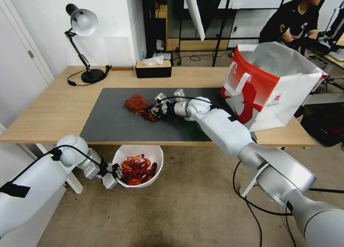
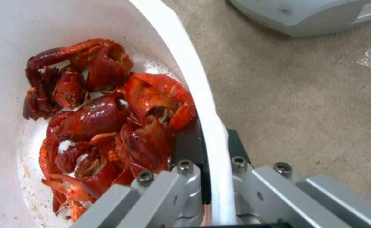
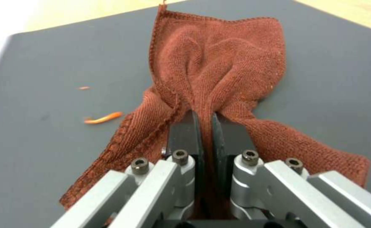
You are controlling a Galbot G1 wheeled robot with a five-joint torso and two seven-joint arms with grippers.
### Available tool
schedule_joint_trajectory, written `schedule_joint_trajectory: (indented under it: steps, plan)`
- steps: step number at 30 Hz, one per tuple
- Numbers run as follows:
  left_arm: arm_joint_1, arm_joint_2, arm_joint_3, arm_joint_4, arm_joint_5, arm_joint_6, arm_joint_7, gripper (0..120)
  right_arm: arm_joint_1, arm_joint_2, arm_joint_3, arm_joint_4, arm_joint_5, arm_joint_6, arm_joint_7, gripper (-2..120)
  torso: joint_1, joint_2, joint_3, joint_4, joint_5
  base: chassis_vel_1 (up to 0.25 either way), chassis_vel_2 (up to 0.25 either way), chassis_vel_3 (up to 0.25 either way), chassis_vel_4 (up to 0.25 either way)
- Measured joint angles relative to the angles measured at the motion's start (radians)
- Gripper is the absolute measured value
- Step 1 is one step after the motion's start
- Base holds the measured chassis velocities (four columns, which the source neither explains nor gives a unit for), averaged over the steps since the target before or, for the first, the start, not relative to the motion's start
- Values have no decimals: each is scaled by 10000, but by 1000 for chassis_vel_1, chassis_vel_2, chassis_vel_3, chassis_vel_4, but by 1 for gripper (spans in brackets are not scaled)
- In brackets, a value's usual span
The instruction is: Sweep shrimp from table into container with towel, then put container into takeout bag.
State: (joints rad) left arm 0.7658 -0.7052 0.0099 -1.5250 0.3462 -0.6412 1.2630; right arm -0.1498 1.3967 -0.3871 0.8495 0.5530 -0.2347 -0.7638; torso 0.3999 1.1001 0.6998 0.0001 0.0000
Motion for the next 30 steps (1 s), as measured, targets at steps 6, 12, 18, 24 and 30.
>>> schedule_joint_trajectory:
  steps: [6,12,18,24,30]
  plan:
    - [-10,0,0,4,-16,0,-6,0,-43,-114,-84,164,-21,133,-878,4,0,-1,2,0,-1,0,0,0,0]
    - [-53,21,-1,13,-56,1,-14,0,-105,-310,-247,559,-25,104,-1424,4,2,0,2,0,0,0,0,0,0]
    - [-75,44,-3,40,-82,2,-22,0,-233,-582,-370,1047,-21,-7,-1805,4,1,0,2,1,0,0,0,0,0]
    - [-89,50,-6,74,-87,2,-25,0,-368,-877,-469,1535,144,-126,-1918,4,2,0,2,-1,0,0,0,0,0]
    - [-87,85,-12,76,-93,3,-28,0,-605,-1424,-759,2558,581,-329,-1861,4,2,-1,3,-2,-1,0,0,0,0]
